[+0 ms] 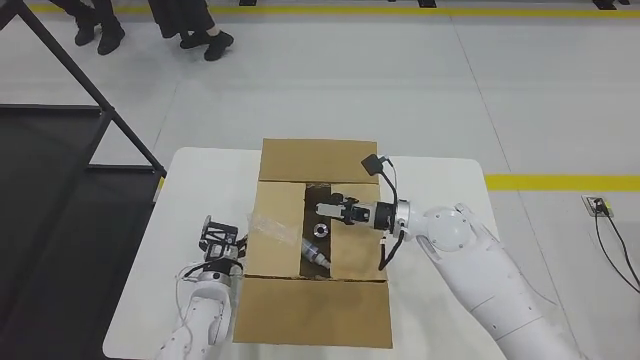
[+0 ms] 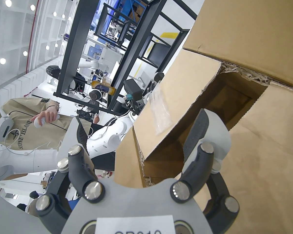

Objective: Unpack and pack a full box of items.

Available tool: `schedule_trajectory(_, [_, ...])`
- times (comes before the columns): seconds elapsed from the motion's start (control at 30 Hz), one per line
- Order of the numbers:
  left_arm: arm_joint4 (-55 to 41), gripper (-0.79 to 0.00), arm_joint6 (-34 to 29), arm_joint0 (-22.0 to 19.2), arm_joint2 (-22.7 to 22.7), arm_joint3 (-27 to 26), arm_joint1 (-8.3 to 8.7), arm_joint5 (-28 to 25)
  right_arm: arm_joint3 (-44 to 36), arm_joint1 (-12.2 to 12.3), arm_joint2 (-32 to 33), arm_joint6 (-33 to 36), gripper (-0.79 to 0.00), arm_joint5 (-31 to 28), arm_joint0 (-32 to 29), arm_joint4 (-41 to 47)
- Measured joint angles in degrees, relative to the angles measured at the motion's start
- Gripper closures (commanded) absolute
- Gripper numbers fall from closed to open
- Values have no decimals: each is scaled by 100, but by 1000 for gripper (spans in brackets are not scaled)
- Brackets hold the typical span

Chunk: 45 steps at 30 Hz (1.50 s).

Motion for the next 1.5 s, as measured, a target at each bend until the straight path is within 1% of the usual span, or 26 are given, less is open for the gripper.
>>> schedule_trajectory(0.1, [315,-785,24,22,39,70,28,-277,-24,0,5,8,-785,11,-2,-14])
schedule_trajectory(0.3, [401,-785,39,-25,70,95,0,-237,-47,-12,-9,21,-785,49,18,-42])
schedule_trajectory(0.47, [306,-785,95,-151,136,197,-76,80,-48,-20,-14,32,-785,62,24,-52])
schedule_trajectory(0.6, [104,-785,259,-216,154,259,-137,281,-46,-20,0,29,-785,79,13,-58])
schedule_trajectory(1.0, [-546,-785,953,-228,-43,301,-284,1139,-24,-20,39,77,-785,51,-2,-27])
schedule_trajectory(1.33, [284,-785,1210,-257,188,478,-338,1467,66,-39,30,93,-785,-25,27,3])
schedule_trajectory(1.47, [478,-785,1313,-245,211,518,-359,1623,77,-39,42,88,-785,-29,16,6])
schedule_trajectory(1.5, [485,-366,1315,-247,212,524,-366,1655,76,-39,45,86,-785,-29,14,3])
